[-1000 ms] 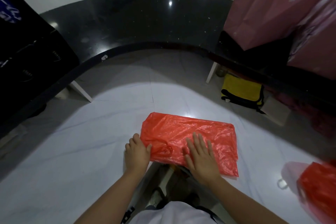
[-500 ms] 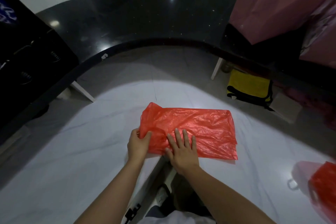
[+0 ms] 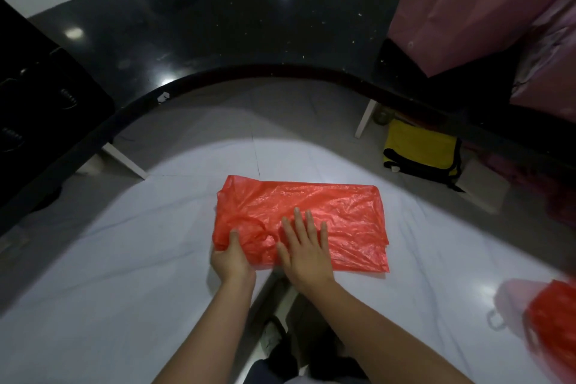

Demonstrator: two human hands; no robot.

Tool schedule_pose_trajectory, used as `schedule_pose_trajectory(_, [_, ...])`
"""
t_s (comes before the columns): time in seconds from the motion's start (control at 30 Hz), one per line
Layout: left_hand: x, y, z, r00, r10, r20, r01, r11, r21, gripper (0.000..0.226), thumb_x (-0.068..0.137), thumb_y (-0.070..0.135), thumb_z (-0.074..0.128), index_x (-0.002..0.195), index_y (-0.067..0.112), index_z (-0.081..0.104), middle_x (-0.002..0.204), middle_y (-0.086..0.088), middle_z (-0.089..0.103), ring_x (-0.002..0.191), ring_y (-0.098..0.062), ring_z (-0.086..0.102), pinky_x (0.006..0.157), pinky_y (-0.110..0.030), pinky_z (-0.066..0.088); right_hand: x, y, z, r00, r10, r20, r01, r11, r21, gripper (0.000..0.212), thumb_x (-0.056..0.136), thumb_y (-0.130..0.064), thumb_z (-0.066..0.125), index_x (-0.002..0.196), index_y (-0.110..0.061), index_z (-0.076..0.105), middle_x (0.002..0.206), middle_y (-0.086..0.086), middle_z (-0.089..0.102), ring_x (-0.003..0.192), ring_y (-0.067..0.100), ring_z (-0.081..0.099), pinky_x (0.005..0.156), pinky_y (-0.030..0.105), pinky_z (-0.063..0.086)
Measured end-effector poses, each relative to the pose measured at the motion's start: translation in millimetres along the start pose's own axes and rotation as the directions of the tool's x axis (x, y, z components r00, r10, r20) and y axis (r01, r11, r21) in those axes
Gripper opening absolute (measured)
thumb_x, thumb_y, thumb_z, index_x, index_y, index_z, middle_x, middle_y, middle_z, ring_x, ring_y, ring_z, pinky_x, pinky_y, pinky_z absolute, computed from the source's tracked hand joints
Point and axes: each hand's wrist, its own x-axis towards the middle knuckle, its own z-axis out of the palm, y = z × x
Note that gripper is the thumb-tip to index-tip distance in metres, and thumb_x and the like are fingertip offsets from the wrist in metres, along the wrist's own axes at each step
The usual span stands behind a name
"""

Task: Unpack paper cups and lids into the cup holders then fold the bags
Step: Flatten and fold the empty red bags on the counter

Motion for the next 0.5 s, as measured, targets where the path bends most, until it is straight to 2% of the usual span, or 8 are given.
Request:
schedule_pose_trajectory(0.07, [3.4,3.2,0.5,0.999,0.038,-0.002,-0.038,0.999,0.029,0.037,0.092,0.026,0.071,0.127,0.013,0.067,0.103,0.001,0.073,0.092,-0.022,0.072,0.086,-0.041,0.059,10.1,12.1,-11.5,0.994,0.060,-0.087,-0.062,0.998,-0.030,0.062,0.103,-0.060,-0.002,0.159,-0.036,-0.012,0.165,-0.003,-0.028,0.151,0.020,-0.029,0.120,0.052,-0.020])
schedule_pose_trajectory(0.13, [4.4,5.6,-0.9,0.996,0.085,0.007,-0.085,0.992,0.088,0.035,0.094,0.030,0.070,0.126,0.016,0.068,0.100,0.007,0.073,0.094,-0.021,0.072,0.079,-0.032,0.058,24.6,22.8,-19.3,0.989,0.113,-0.095,-0.116,0.993,-0.031,0.062,0.102,-0.060,-0.002,0.157,-0.037,-0.017,0.164,-0.002,-0.032,0.149,0.022,-0.032,0.120,0.054,-0.019])
schedule_pose_trajectory(0.2, [2.8,7.2,-3.4,0.990,0.138,0.022,-0.139,0.977,0.163,0.033,0.095,0.033,0.068,0.124,0.018,0.069,0.104,0.005,0.073,0.097,-0.022,0.071,0.086,-0.037,0.058,37.5,28.0,-18.8,0.992,0.119,-0.044,-0.121,0.992,-0.041,0.063,0.101,-0.061,-0.002,0.156,-0.038,-0.020,0.163,-0.002,-0.033,0.148,0.023,-0.035,0.120,0.056,-0.018])
schedule_pose_trajectory(0.3, [-7.0,13.1,-3.7,0.961,0.272,0.040,-0.272,0.918,0.289,0.032,0.097,0.034,0.065,0.122,0.015,0.070,0.110,-0.003,0.074,0.100,-0.024,0.070,0.096,-0.044,0.056,44.3,27.9,-6.0,0.994,0.107,0.018,-0.105,0.991,-0.081,0.066,0.099,-0.065,-0.001,0.158,-0.038,-0.013,0.166,-0.002,-0.025,0.149,0.023,-0.032,0.120,0.058,-0.015])
schedule_pose_trajectory(0.4, [-23.1,19.9,0.7,0.917,0.388,0.088,-0.392,0.844,0.367,0.032,0.099,0.035,0.062,0.121,0.014,0.072,0.112,-0.005,0.074,0.103,-0.023,0.069,0.097,-0.044,0.055,47.7,24.0,1.6,0.991,0.129,0.019,-0.128,0.990,-0.057,0.068,0.098,-0.066,-0.003,0.159,-0.038,-0.009,0.166,-0.003,-0.022,0.150,0.023,-0.030,0.120,0.057,-0.016])
schedule_pose_trajectory(0.5, [-43.5,24.7,8.8,0.860,0.473,0.189,-0.506,0.752,0.423,0.035,0.100,0.039,0.059,0.122,0.016,0.072,0.113,-0.002,0.075,0.104,-0.020,0.070,0.097,-0.038,0.055,50.7,24.7,-6.3,0.994,0.097,0.048,-0.097,0.995,0.001,0.065,0.099,-0.064,-0.001,0.158,-0.039,-0.012,0.166,-0.003,-0.025,0.149,0.021,-0.033,0.121,0.055,-0.017])
